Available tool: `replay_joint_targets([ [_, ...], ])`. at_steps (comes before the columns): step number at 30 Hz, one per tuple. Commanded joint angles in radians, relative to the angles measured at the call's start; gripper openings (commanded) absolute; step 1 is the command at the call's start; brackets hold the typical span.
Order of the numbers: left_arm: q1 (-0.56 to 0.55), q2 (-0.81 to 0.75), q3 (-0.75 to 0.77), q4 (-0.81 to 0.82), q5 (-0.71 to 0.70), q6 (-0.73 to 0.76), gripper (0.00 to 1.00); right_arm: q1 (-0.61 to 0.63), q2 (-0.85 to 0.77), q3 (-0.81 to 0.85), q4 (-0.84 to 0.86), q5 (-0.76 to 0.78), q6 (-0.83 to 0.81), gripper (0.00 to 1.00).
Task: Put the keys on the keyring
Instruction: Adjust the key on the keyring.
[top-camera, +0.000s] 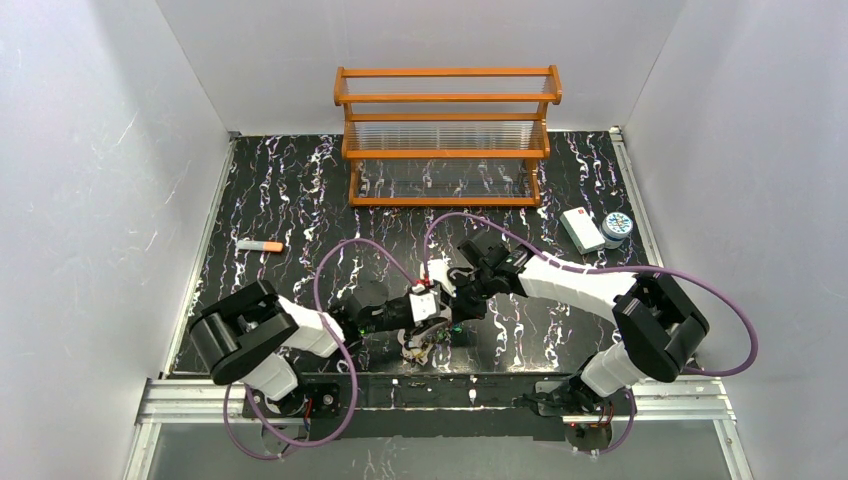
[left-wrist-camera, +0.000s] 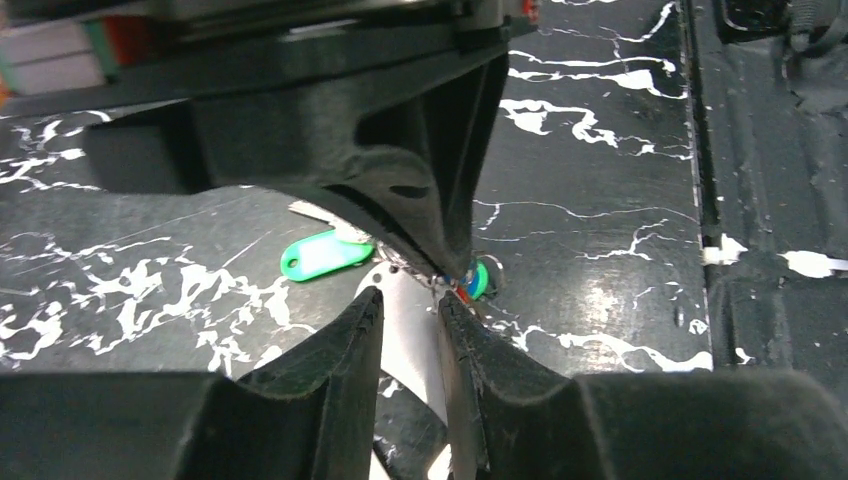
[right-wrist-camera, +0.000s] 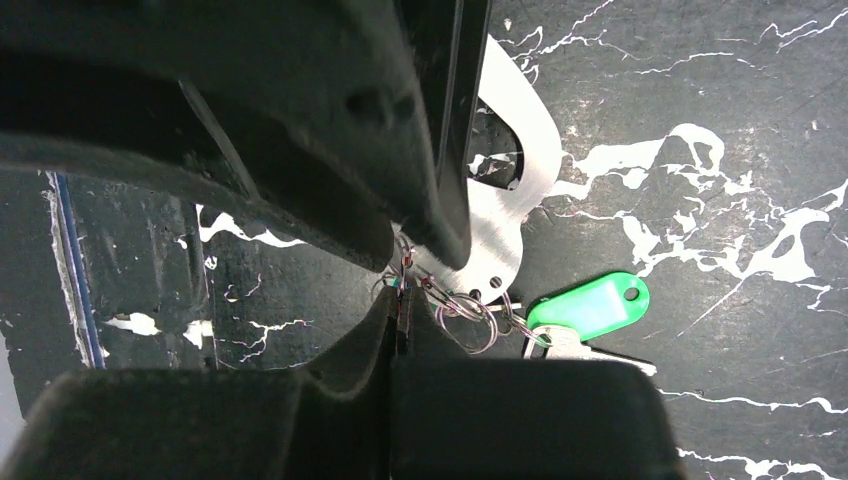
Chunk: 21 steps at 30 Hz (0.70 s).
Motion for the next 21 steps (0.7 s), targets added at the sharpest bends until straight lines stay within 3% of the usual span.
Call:
replay_joint_targets([
  [1,-0.013,0.036,0.040,0.000,0.079,0.019,0.25,0.011,0.003,0.043,-0.005,-0.027,-0.008,0.01],
  [8,-0.019,0.056,0.036,0.000,0.085,0.014,0.24,0.014,0.006,0.050,-0.012,-0.025,-0.013,0.01],
  [21,-0.033,0.115,0.061,-0.001,0.038,0.009,0.00,0.019,-0.007,0.047,-0.004,-0.040,-0.015,0.01],
])
